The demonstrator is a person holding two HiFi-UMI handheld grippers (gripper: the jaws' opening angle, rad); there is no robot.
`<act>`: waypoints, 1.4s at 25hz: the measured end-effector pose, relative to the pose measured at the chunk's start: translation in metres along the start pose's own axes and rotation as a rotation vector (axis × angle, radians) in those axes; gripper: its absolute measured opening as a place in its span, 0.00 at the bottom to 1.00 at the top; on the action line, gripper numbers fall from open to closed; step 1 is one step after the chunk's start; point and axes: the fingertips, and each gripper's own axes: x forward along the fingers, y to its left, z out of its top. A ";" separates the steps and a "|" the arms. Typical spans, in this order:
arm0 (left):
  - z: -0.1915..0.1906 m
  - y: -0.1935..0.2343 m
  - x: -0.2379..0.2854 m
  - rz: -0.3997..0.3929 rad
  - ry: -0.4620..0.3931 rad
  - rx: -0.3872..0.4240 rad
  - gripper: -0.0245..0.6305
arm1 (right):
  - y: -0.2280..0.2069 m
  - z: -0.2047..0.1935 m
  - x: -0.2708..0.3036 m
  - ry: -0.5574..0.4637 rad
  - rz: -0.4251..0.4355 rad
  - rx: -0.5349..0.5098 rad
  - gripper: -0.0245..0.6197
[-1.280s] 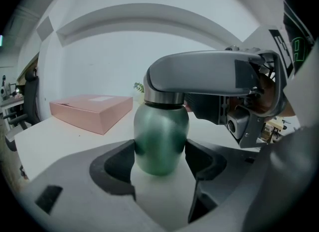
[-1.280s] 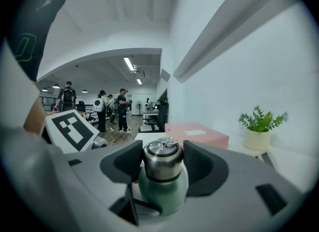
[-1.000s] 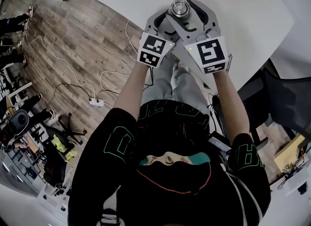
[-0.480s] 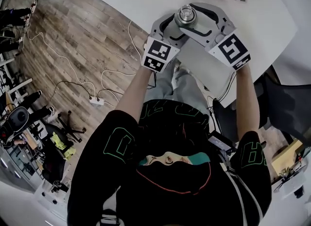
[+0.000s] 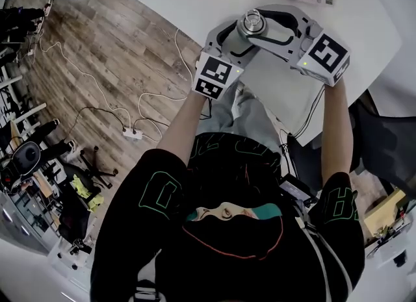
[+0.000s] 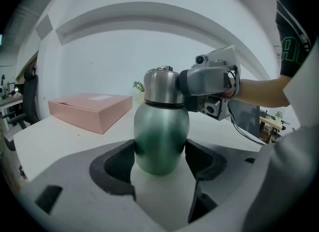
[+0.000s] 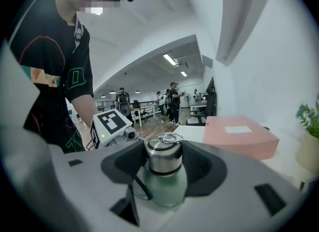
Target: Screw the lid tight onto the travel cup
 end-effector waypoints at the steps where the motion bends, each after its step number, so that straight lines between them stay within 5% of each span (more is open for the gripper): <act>1: 0.000 0.000 0.000 0.000 0.000 0.000 0.54 | -0.001 0.000 0.000 -0.010 -0.025 -0.003 0.41; 14: -0.004 0.005 0.001 0.027 0.000 0.015 0.54 | -0.008 -0.003 0.000 -0.105 -0.560 0.078 0.42; 20: -0.005 0.008 0.001 0.039 0.001 0.017 0.54 | -0.010 -0.006 0.002 -0.093 -0.693 0.109 0.42; 28: -0.004 0.009 0.001 0.053 0.012 0.022 0.54 | -0.009 -0.007 -0.003 -0.047 -0.622 0.082 0.44; 35: -0.003 0.003 0.003 0.038 0.013 0.021 0.54 | -0.007 0.001 -0.011 -0.042 -0.361 0.030 0.52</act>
